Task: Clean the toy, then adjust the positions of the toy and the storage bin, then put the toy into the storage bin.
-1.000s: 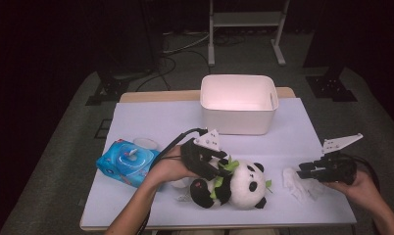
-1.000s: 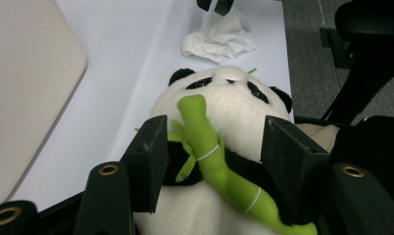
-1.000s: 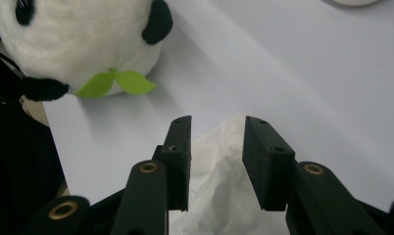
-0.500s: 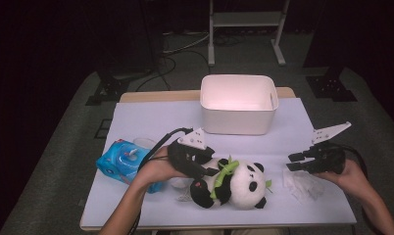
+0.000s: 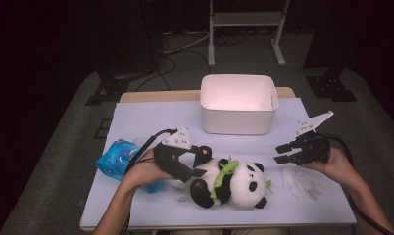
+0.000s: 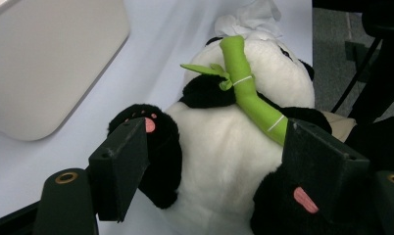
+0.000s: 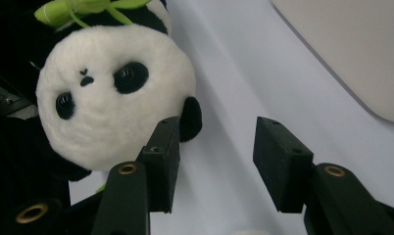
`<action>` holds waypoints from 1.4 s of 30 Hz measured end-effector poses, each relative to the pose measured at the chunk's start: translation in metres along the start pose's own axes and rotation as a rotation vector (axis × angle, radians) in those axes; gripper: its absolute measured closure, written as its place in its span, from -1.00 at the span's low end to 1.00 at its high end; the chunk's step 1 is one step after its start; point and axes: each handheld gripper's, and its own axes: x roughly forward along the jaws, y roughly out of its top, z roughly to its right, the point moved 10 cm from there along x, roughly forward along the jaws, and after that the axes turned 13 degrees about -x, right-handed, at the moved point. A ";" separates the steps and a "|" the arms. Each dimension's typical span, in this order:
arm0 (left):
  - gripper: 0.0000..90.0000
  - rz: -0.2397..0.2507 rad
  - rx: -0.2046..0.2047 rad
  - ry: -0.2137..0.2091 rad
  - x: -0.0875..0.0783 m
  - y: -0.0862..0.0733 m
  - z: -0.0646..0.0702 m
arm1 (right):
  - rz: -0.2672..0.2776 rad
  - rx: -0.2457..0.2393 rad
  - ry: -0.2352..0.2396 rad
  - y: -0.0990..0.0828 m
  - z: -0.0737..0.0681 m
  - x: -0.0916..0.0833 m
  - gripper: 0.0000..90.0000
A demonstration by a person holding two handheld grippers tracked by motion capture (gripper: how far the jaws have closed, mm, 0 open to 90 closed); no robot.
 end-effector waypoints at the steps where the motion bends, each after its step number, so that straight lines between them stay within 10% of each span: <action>1: -0.49 0.000 -0.003 0.008 -0.001 -0.001 -0.001 | 0.003 0.000 0.006 0.003 0.000 0.001 0.15; 42: -0.62 0.018 -0.061 0.034 -0.010 -0.027 -0.004 | -0.021 -0.118 0.017 0.059 0.011 0.011 0.09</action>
